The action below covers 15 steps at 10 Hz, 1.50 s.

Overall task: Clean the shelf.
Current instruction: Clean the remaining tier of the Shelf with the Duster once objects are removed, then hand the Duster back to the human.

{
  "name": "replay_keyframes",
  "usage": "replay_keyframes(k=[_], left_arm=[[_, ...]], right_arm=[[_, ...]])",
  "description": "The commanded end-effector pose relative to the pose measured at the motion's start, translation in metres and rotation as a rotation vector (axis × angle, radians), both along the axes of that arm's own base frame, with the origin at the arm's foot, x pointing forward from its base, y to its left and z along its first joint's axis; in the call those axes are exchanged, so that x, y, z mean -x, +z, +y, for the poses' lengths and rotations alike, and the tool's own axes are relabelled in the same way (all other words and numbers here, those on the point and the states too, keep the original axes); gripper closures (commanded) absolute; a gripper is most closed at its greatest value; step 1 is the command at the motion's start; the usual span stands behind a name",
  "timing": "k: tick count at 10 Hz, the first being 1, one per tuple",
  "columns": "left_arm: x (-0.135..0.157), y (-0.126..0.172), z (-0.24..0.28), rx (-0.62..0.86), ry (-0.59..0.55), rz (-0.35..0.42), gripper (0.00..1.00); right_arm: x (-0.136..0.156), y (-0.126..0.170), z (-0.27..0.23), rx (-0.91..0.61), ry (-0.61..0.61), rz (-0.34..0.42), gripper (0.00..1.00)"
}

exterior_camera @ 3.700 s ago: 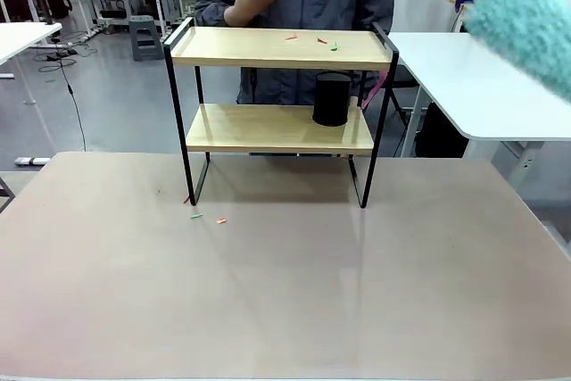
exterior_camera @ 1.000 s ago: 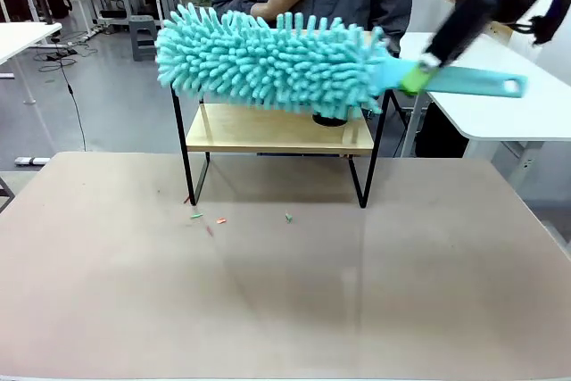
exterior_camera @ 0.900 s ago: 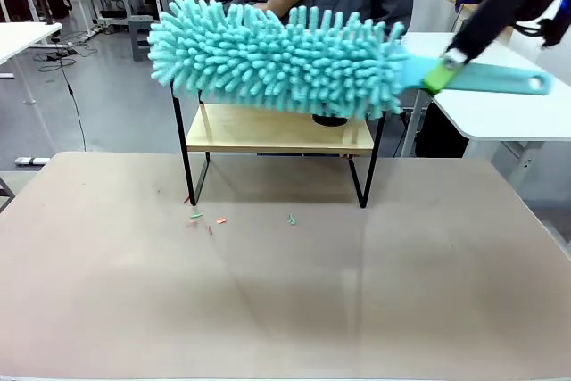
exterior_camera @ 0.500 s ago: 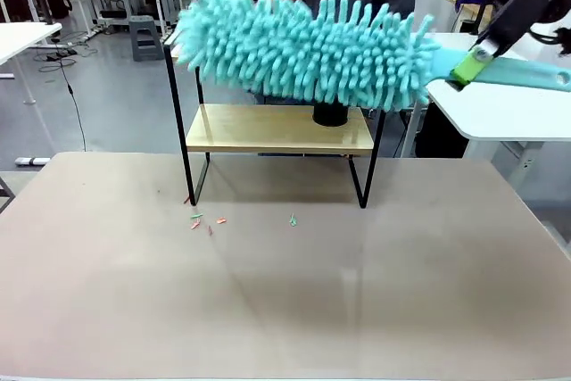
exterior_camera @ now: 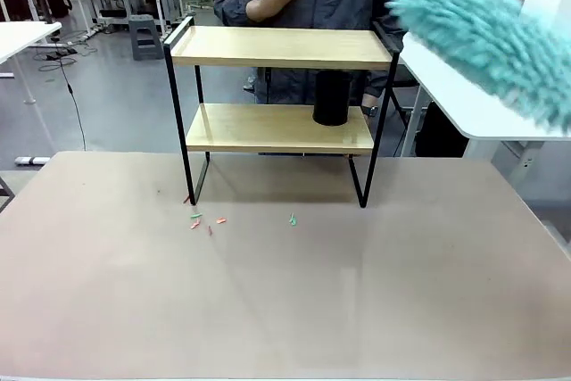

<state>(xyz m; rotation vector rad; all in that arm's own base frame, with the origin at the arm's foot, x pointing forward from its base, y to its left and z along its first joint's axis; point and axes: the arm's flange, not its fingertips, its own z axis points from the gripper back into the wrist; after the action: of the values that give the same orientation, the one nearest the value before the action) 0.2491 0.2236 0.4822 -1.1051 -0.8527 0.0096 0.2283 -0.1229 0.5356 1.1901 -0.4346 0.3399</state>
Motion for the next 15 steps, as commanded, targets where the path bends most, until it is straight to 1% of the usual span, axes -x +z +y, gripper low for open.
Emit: replay_keyframes(k=[1,2,3,4,15], left_arm=[[-0.001,0.002,-0.001,0.007,-0.001,-0.025,0.0],[-0.001,0.002,-0.001,0.007,-0.001,-0.025,0.0],[-0.001,0.002,-0.001,0.007,-0.001,-0.025,0.0],[-0.001,0.002,-0.001,0.007,-0.001,-0.025,0.0],[-0.001,0.002,-0.001,0.007,-0.001,-0.025,0.0]], right_arm=[[0.01,-0.08,-0.006,-0.105,-0.306,0.065,0.87],[-0.006,-0.117,0.001,-0.066,-0.415,0.164,0.87],[-0.028,-0.141,0.012,0.002,-0.556,0.213,0.87],[0.021,-0.084,-0.041,-0.05,-0.308,0.115,0.87],[0.021,-0.084,-0.041,-0.05,-0.308,0.115,0.87]])
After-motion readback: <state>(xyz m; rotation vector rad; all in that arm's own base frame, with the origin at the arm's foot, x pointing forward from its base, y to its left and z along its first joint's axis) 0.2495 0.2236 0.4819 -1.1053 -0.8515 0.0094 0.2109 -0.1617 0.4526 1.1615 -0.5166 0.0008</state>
